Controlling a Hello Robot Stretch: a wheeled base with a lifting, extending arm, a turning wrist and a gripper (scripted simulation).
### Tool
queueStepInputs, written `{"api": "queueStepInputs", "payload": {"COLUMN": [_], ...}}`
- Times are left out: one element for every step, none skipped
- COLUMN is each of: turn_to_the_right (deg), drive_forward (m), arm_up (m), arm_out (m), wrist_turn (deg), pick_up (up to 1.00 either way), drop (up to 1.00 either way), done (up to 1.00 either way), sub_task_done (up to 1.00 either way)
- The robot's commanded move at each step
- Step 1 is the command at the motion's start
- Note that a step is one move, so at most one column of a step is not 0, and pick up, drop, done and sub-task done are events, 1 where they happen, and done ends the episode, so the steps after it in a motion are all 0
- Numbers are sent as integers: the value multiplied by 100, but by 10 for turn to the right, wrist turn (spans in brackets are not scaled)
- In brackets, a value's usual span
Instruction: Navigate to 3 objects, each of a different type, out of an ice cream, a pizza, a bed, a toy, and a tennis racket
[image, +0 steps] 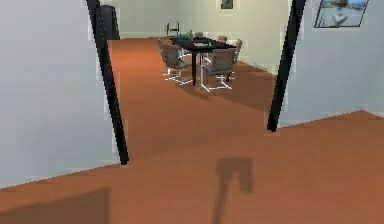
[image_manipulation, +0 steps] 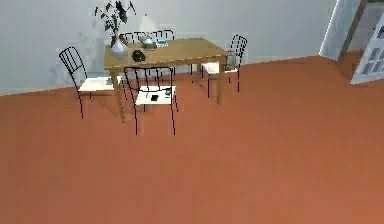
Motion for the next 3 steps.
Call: {"api": "queueStepInputs", "payload": {"turn_to_the_right": [0, 0, -60], "drive_forward": [100, 60, 0], "arm_up": [0, 0, 0], "arm_out": [0, 0, 0], "wrist_turn": [0, 0, 0], "pick_up": [0, 0, 0], "drop": [0, 0, 0], "done": [0, 0, 0], "sub_task_done": [0, 0, 0]}}
